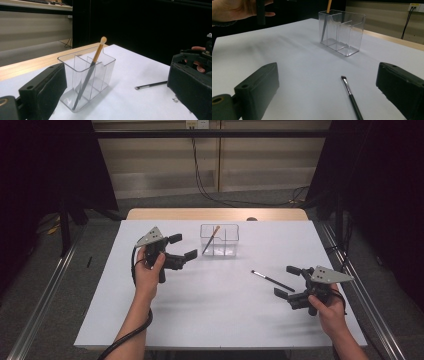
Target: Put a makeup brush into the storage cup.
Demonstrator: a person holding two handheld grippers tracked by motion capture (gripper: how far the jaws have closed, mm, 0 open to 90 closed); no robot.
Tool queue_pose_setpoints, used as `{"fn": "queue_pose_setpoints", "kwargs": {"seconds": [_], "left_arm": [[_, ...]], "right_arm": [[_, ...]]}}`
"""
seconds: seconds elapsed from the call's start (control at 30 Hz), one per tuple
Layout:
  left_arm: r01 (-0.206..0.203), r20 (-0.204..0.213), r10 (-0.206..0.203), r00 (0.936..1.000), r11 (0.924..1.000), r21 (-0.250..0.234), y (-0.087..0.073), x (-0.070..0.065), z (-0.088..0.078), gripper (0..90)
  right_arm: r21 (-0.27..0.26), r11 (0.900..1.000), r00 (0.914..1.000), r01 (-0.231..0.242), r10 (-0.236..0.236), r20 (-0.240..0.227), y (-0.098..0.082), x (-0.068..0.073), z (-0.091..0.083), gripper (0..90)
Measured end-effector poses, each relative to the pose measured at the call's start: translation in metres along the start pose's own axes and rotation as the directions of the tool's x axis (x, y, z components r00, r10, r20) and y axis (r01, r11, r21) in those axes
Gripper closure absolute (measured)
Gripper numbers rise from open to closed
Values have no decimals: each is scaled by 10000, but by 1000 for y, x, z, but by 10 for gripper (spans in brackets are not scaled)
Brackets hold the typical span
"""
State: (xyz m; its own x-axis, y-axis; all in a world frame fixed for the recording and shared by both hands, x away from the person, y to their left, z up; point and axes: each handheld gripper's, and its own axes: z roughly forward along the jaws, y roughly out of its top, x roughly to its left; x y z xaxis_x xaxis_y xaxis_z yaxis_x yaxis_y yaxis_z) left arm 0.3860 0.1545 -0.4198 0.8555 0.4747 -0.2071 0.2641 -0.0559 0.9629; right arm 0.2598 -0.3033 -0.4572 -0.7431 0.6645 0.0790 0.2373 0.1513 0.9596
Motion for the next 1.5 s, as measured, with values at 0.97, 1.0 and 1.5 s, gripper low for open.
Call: {"fn": "queue_pose_setpoints", "kwargs": {"seconds": [0.97, 1.0, 1.5], "left_arm": [[14, 402, -17, 9992, 10000, 63, -27, -6, -24, 26], [13, 442, -15, 9990, 10000, 39, -28, -6, -26, 26], [-104, 271, 100, 9996, 9998, 155, -33, -6, -51, 26]], "right_arm": [[66, 10000, 9999, 32, -33, 155, -2, 0, -4, 44], [72, 10000, 9999, 30, -31, 161, -2, 0, -4, 44], [69, 10000, 9997, 4, -6, 242, -3, -1, -7, 44]]}}
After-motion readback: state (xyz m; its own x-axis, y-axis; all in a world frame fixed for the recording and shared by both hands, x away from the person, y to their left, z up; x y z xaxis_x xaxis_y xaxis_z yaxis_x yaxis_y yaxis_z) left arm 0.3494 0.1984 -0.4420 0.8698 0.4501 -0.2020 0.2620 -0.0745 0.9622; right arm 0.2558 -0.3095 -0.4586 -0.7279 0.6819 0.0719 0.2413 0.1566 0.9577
